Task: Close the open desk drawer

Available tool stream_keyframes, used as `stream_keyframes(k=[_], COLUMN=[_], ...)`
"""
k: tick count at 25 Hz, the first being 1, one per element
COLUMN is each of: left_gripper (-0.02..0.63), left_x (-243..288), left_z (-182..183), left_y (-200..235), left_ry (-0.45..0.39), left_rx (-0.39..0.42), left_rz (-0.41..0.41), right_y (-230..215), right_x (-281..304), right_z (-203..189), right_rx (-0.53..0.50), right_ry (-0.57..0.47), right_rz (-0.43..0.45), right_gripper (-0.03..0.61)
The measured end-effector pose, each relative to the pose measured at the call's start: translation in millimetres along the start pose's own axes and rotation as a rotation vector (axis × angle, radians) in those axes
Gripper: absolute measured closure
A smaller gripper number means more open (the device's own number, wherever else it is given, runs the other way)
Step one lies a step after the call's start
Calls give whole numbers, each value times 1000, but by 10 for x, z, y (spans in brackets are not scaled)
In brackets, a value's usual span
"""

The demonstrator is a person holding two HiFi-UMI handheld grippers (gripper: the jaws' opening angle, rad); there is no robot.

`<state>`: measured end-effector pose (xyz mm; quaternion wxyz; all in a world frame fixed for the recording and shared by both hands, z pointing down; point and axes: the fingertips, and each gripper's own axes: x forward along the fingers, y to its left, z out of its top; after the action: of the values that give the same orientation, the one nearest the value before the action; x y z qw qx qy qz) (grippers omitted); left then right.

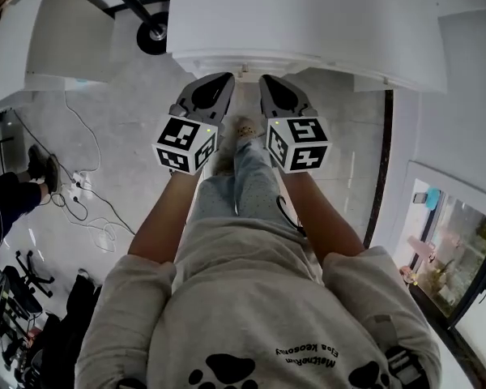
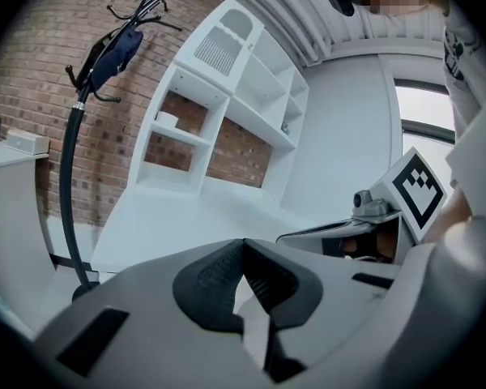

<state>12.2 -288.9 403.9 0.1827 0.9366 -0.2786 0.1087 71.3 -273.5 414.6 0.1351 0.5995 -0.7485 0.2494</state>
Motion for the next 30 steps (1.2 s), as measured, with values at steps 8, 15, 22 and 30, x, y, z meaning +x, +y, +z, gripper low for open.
stream_keyframes(k=[8, 15, 22, 30], left_gripper=[595, 595, 595, 595], left_x=[-702, -1325, -1797, -2167], left_z=[374, 702, 884, 1063], left_y=[-483, -925, -1386, -1707], left_ry=[-56, -117, -153, -205], left_rx=[38, 84, 114, 133], left_rz=[3, 0, 11, 51], right_y=[415, 827, 1213, 1447], right_x=[-767, -1469, -2087, -2539], right_z=[290, 516, 662, 835], right_rx=[-25, -72, -153, -209], right_ry=[-108, -203, -262, -335], right_rz=[-22, -52, -35, 10], right_gripper=[546, 546, 546, 546])
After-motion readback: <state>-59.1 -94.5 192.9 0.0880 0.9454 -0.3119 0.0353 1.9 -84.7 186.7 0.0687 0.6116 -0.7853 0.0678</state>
